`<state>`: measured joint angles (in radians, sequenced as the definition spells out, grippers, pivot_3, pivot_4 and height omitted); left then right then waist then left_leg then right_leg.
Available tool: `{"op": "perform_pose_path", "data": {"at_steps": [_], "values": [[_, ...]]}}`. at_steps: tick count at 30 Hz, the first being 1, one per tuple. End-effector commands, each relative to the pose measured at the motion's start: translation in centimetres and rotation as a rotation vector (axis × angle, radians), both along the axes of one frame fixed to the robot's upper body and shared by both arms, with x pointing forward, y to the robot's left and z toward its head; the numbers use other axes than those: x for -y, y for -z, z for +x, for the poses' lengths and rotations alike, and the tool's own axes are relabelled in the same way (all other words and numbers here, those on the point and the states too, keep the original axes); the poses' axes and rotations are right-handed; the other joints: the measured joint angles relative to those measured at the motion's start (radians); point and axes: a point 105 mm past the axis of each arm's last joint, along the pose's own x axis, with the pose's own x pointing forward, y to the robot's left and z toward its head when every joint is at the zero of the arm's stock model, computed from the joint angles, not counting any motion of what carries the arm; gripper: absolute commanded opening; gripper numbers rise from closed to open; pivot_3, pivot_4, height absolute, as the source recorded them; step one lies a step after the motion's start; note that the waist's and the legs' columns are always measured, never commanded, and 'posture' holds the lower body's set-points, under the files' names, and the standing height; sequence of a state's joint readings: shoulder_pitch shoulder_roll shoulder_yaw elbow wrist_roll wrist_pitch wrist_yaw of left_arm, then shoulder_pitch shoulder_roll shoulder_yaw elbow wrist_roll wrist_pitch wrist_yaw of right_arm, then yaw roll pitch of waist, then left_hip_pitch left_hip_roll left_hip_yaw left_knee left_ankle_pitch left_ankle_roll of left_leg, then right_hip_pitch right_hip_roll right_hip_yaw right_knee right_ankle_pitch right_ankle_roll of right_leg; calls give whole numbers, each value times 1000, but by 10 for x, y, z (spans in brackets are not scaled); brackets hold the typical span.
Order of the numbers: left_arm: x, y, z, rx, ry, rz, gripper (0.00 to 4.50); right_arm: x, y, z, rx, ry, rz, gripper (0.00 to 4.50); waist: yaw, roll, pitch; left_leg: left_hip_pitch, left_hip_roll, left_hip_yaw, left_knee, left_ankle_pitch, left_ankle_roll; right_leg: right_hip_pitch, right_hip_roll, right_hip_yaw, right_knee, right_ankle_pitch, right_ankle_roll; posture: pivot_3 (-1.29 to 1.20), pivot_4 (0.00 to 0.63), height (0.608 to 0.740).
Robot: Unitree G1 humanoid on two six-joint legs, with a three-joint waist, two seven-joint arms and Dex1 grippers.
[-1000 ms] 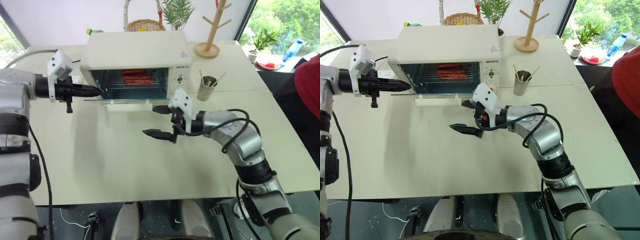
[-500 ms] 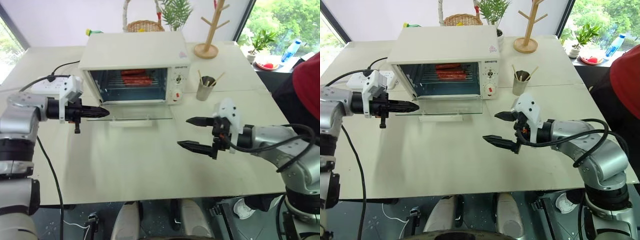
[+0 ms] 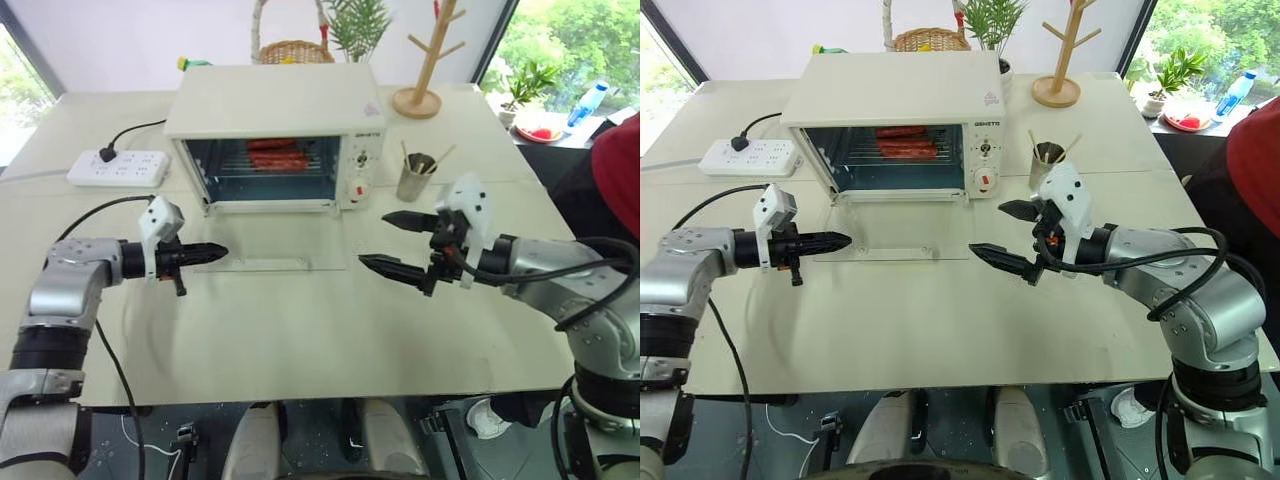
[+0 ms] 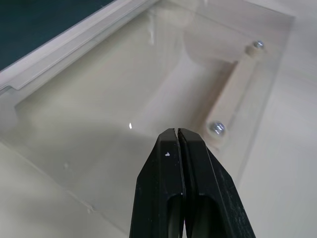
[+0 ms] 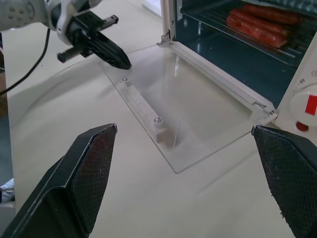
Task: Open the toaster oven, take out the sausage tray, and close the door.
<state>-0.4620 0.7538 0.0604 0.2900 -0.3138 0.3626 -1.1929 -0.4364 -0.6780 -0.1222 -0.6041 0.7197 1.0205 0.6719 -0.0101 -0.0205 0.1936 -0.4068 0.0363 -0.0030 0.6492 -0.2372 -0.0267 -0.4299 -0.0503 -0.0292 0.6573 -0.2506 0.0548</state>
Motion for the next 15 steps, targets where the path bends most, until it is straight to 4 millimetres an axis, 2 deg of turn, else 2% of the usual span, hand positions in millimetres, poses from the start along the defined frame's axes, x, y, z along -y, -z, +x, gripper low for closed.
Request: {"op": "perform_pose_path", "data": {"at_steps": [1,5,7,9,15], "values": [[-5,5,4,25,-47,15,54,-3,-11,2,70,-3,-2,4500,-1,0,0,0,0,0,0,0,0,0,0,0,0,0,0,0,150,740],[-6,16,4,17,-52,38,54,-7,-13,5,95,-14,-19,4500,-2,0,0,1,0,0,0,0,0,0,0,0,0,0,0,0,150,740],[-8,15,4,21,-53,44,54,-10,-14,7,111,-17,-24,4500,-2,0,0,1,0,0,0,0,0,1,0,0,0,0,0,0,150,740],[-10,2,1,24,-44,11,54,-14,-17,14,147,-7,-33,4500,-4,0,0,1,0,0,0,0,0,1,0,0,0,0,0,0,150,740],[-16,-64,-20,63,18,-93,54,-29,-23,40,228,43,-39,4500,-6,0,0,0,3,0,0,0,0,0,3,0,0,0,-1,0,150,740]]}}
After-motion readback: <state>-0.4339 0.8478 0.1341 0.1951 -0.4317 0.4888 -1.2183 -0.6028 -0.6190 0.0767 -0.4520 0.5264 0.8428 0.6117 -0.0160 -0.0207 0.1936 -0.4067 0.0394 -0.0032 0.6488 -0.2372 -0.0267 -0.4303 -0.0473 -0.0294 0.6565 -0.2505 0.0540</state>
